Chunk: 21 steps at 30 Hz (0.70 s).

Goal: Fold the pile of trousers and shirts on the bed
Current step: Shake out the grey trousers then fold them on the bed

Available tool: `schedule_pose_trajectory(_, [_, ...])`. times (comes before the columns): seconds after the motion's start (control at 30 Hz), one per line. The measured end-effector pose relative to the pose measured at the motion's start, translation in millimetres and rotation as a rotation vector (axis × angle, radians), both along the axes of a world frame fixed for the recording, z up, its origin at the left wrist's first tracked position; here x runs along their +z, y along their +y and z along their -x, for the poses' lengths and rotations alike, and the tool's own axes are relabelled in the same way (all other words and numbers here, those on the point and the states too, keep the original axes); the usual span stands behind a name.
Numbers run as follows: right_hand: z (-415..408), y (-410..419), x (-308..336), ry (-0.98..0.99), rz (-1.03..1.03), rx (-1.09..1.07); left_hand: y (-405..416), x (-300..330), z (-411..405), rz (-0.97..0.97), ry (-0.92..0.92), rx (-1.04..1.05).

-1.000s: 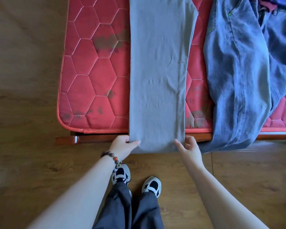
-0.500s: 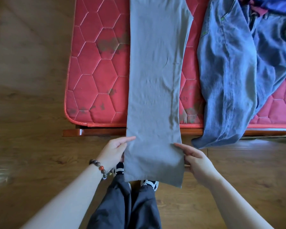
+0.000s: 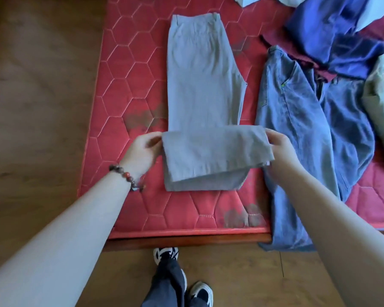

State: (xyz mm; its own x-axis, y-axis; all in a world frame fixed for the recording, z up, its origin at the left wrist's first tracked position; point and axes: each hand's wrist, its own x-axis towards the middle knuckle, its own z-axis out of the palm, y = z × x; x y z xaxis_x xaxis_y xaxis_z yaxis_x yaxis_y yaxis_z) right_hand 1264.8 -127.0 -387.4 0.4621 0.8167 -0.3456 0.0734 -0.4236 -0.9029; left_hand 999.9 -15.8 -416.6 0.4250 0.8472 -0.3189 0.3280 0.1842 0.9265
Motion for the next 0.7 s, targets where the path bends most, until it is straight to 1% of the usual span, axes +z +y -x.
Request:
schedule_pose_trajectory(0.03, [-6,20,-20,0.050,0.031,-0.047,18,-19,-11,0.111,-0.001,0.070])
schedule_pose_trajectory(0.07, [-10,36,-45,0.106,0.106,-0.055,30,-40,-19,0.231,0.065,0.116])
schedule_pose_trajectory(0.13, [-8,38,-90,0.158,0.382,0.018,27,-80,-24,0.457,0.232,0.122])
schedule_pose_trajectory(0.17, [-4,32,-109,0.132,0.499,0.057,21,-97,-22,0.493,0.303,0.079])
schedule_pose_trajectory(0.2, [1,23,-123,0.084,0.554,0.055,14,-111,-18,0.494,0.345,0.026])
schedule_pose_trajectory(0.23, [4,15,-131,0.033,0.557,0.019,7,-121,-16,0.500,0.342,-0.007])
schedule_pose_trajectory(0.3, [5,2,-143,-0.026,0.533,-0.026,-5,-131,-9,0.570,0.291,0.012])
schedule_pose_trajectory(0.33, [6,-4,-145,-0.034,0.529,-0.017,-8,-131,-7,0.571,0.285,0.028])
schedule_pose_trajectory(0.37, [7,-9,-144,-0.043,0.526,0.002,-10,-130,-6,0.531,0.305,0.026])
schedule_pose_trajectory(0.47, [14,-23,-142,-0.082,0.507,0.061,-19,-125,1,0.364,0.467,-0.095])
schedule_pose_trajectory(0.53, [19,-37,-142,-0.069,0.506,0.079,-31,-121,8,0.334,0.525,-0.122])
schedule_pose_trajectory(0.63, [28,-69,-140,-0.028,0.602,0.146,-66,-113,19,0.435,0.526,-0.122])
schedule_pose_trajectory(0.7, [34,-95,-140,0.062,0.682,0.193,-94,-107,26,0.523,0.526,-0.100])
